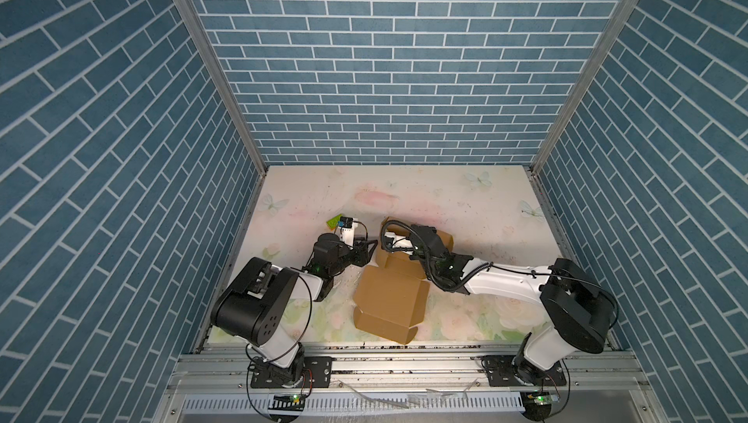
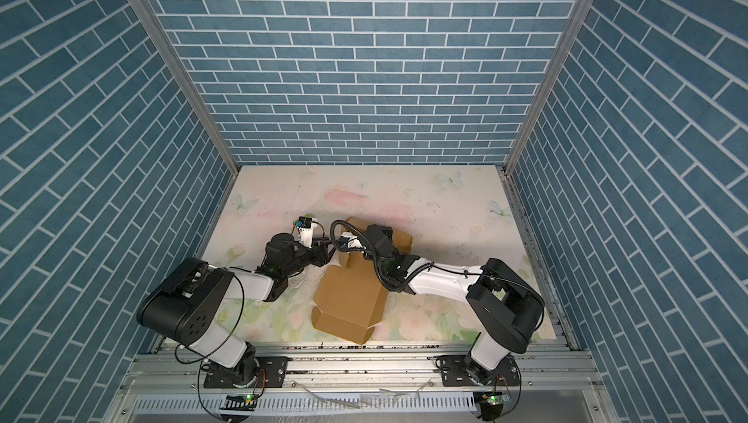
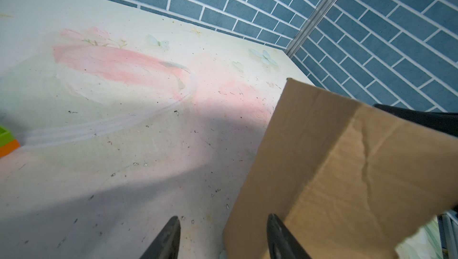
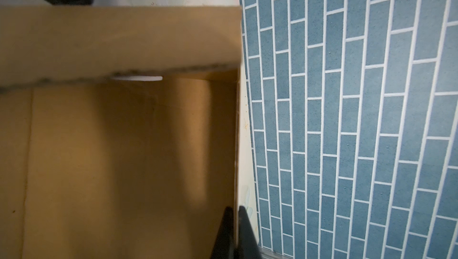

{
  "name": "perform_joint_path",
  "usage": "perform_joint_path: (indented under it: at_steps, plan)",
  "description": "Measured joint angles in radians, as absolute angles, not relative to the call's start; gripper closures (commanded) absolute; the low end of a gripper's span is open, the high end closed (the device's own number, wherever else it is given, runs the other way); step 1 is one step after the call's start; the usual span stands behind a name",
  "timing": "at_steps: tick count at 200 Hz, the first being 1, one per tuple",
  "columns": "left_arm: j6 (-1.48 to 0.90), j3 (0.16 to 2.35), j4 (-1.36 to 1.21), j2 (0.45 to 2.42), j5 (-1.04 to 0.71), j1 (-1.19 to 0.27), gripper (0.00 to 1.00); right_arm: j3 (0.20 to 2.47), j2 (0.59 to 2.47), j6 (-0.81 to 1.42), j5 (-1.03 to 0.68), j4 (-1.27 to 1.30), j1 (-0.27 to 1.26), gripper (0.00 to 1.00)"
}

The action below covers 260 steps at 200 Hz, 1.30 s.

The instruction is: Fold the paper box

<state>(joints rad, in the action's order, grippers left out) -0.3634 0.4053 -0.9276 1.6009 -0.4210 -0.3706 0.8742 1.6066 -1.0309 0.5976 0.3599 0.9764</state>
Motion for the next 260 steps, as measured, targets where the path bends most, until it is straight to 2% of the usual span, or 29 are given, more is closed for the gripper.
perform_joint_path:
  at_steps: [156,260]
  plan:
    - [-0.305,0.384,-0.91,1.547,-0.344,-0.457,0.41,0.874,1.607,-1.048,0.607,0.359,0.984,1.0]
    - [-0.26,0.368,-0.941,1.586,-0.239,-0.517,0.41,0.874,1.639,-1.116,0.731,0.43,1.054,1.0]
